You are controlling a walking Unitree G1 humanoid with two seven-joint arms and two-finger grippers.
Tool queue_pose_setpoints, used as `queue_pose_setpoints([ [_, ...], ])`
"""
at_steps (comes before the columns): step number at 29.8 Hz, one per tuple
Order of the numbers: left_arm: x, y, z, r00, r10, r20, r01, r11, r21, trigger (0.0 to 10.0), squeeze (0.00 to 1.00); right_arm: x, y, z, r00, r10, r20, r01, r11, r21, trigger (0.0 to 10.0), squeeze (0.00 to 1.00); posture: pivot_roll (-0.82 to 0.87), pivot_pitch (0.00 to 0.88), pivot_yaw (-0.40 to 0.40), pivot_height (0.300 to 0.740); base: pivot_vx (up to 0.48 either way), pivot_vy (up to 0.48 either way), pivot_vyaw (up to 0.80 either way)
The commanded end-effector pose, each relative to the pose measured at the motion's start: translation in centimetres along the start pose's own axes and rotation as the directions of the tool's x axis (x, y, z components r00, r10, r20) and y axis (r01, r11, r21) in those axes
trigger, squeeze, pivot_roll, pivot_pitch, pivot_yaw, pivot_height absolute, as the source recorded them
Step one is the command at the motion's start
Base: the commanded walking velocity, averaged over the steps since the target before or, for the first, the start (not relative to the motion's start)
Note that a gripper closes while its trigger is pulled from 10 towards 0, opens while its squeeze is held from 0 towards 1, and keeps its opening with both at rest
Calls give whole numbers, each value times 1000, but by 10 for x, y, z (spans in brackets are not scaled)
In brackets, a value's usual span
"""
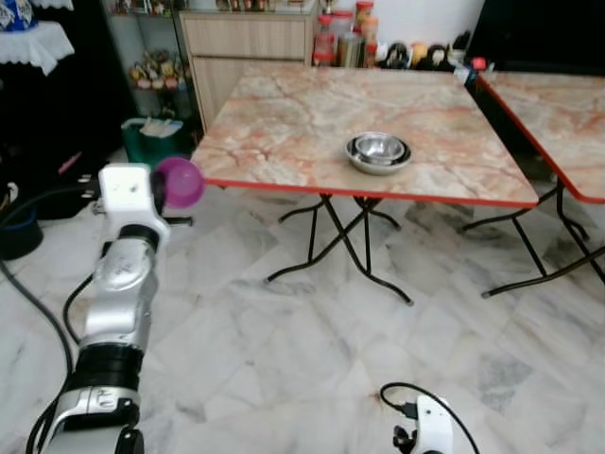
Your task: Setting the table
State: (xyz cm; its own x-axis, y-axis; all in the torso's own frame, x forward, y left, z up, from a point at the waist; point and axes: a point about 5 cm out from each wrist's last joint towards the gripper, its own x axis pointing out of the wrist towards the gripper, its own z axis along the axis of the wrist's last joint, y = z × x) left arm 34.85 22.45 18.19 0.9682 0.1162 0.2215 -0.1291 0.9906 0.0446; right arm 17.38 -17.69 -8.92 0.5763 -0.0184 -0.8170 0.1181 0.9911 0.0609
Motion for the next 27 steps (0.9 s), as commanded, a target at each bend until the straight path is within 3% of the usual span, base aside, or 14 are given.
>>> queue_pose_setpoints([
  [1, -4, -2, -6, 1000, -1, -1, 1, 1000, -10, 10000, 0, 0, -5, 5, 1000, -13, 16, 13, 1000, 6, 10000, 0, 67, 0, 1, 728, 0, 0, 0],
  [7, -13, 3, -25, 998, 20, -62, -19, 1000, 7, 10000, 0, 0, -5, 4, 1000, -14, 16, 13, 1000, 8, 10000, 0, 67, 0, 1, 728, 0, 0, 0],
  [14, -16, 4, -32, 997, 27, -78, -28, 1000, -9, 10000, 0, 0, -5, 3, 1000, -17, 15, 17, 1000, 10, 10000, 0, 64, 0, -1, 728, 0, 0, 0],
  [27, -14, 4, -31, 998, 51, -41, -51, 999, -15, 10000, 0, 0, -4, 3, 1000, -18, 11, 18, 1000, -8, 10000, 0, 65, 0, -4, 728, 341, 0, 0],
])
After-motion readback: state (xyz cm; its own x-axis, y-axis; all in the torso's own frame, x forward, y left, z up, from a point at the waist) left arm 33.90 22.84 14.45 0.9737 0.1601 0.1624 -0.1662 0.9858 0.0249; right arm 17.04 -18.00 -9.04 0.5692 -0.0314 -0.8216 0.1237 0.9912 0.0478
